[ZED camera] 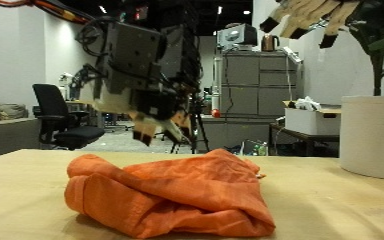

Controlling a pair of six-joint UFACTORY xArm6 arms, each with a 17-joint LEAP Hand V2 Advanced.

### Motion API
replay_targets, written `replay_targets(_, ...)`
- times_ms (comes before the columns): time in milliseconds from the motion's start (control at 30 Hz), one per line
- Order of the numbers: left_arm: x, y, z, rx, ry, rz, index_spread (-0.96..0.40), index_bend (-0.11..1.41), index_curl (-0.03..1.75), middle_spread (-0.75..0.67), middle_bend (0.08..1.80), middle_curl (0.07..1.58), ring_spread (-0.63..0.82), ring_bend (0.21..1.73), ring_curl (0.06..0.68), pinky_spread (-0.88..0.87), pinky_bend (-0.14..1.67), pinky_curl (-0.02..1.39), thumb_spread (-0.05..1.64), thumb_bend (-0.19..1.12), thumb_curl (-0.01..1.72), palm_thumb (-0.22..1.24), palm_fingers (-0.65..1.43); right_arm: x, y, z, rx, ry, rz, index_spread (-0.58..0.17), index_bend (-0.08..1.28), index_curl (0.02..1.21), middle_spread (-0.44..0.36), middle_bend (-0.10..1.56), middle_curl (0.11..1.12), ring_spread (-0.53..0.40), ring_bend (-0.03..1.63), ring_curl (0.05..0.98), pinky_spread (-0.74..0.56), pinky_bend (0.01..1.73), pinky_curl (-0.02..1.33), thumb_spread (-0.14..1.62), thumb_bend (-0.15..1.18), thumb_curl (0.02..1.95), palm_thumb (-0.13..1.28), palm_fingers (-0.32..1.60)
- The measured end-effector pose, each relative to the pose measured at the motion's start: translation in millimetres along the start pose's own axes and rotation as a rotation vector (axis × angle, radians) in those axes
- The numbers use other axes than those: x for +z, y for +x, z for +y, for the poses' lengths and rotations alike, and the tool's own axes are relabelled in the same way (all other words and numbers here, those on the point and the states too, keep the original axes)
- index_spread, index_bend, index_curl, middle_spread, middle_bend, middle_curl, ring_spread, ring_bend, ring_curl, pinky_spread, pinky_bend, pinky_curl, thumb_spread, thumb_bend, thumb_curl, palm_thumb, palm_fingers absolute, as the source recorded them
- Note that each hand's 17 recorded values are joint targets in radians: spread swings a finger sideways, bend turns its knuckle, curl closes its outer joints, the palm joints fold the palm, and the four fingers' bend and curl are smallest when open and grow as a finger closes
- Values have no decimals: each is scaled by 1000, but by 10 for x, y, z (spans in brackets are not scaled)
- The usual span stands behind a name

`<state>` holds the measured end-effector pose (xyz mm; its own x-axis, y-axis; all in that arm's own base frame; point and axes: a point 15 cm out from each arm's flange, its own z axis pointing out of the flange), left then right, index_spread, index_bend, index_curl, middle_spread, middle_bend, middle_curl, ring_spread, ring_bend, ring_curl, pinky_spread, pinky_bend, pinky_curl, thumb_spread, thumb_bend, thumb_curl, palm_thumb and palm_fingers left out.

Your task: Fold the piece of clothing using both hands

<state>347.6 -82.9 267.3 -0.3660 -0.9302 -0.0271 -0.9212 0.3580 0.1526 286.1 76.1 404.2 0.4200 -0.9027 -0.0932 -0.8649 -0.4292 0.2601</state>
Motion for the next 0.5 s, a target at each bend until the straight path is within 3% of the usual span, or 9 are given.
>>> replay_targets(200,-430,-578,280,-133,109,-65,84,160,286,212,191,328,394,510,224,364,369,322,1200,-16,260,397,59,-44,27,65,14,13,3,-325,161,285,101,188,312,251,215,249,372,304,319,1294,-13,250,451,71)
replay_targets(500,-362,-922,749,-222,61,-51,80,153,284,246,193,323,410,513,223,367,388,324,1175,-21,261,374,33,-67,31,-30,57,48,-5,-325,162,281,99,187,306,241,230,259,366,314,323,1287,-20,235,376,72)
